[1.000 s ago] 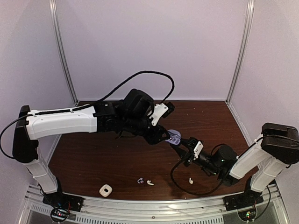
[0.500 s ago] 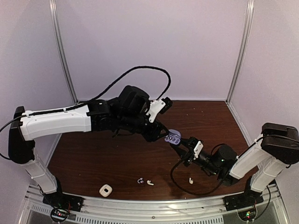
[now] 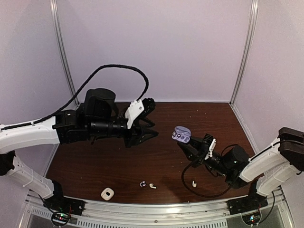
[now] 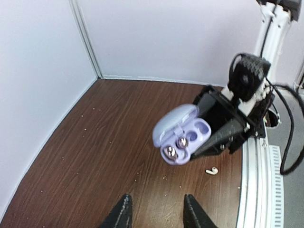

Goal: Insert the wireless bluetooth earbuds into the charging case
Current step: Adjust the left earbud in the left side groove of the charging case.

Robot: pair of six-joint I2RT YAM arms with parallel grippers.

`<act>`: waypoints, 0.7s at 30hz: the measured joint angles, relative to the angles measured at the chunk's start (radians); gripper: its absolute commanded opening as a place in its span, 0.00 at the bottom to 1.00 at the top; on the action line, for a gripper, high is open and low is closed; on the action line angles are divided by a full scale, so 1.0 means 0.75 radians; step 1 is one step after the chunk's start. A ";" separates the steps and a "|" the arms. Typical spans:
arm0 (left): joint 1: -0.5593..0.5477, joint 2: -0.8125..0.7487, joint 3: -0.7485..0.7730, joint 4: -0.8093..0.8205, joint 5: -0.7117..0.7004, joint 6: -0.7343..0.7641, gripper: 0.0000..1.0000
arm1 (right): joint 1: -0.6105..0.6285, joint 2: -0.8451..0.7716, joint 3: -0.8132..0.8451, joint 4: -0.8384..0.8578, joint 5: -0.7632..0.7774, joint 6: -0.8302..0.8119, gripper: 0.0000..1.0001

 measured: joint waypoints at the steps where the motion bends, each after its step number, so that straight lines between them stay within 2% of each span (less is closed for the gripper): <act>1: -0.002 -0.024 -0.047 0.014 0.021 0.057 0.42 | 0.000 -0.024 0.000 0.001 -0.012 0.014 0.00; 6: -0.041 -0.082 -0.166 0.029 0.058 0.296 0.46 | 0.000 -0.131 0.000 0.000 -0.061 0.083 0.00; 11: -0.124 -0.094 -0.178 0.060 0.048 0.475 0.55 | 0.001 -0.209 0.000 -0.003 -0.116 0.147 0.00; 21: -0.191 -0.090 -0.173 0.156 0.016 0.681 0.56 | 0.004 -0.266 -0.001 -0.048 -0.203 0.220 0.00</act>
